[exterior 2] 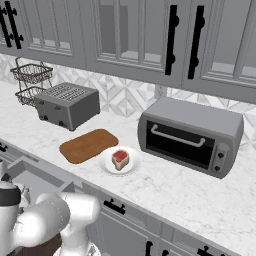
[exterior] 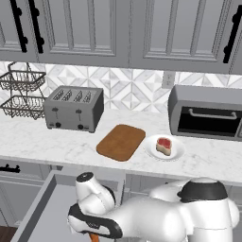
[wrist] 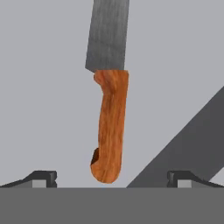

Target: Pick up the knife from the drawer and place it on the cutting board. Then place the meat from the plate to the cutting board.

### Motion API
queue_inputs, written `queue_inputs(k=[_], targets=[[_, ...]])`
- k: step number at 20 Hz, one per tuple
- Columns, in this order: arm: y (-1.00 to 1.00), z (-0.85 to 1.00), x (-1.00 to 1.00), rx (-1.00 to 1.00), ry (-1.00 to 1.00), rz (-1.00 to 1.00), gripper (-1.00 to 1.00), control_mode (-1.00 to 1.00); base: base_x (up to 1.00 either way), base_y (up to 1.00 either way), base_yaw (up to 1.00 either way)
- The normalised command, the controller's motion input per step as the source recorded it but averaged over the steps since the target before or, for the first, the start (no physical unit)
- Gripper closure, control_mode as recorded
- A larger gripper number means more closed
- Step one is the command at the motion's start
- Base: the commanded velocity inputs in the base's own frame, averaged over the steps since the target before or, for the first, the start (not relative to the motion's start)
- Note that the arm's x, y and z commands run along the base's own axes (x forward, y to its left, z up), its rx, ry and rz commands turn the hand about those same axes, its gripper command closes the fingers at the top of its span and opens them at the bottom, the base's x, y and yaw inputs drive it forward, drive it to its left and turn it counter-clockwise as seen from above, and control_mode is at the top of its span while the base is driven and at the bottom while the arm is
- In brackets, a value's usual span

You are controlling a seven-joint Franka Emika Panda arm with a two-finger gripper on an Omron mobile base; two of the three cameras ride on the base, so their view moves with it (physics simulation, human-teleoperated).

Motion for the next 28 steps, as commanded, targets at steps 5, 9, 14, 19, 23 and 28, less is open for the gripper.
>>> queue_inputs(k=[5,9,14,19,23,28], targets=[[0.08,-0.23,0.31,0.00,0.03,0.00,-1.00,-1.00,0.00,0.00,0.00],[0.16,-0.25,0.19,-0.03,0.04,0.00,-1.00,-1.00,0.00,0.00,0.00],[0.25,-0.29,0.02,-0.05,0.03,0.00,-1.00,-1.00,0.00,0.00,0.00],[0.16,-0.29,0.10,-0.04,0.02,0.00,-1.00,-1.00,0.00,0.00,0.00],[0.03,-0.31,0.30,-0.01,0.03,0.00,-1.00,-1.00,0.00,0.00,0.00],[0.04,-0.33,0.24,-0.01,0.01,0.00,-1.00,-1.00,0.00,0.00,0.00]])
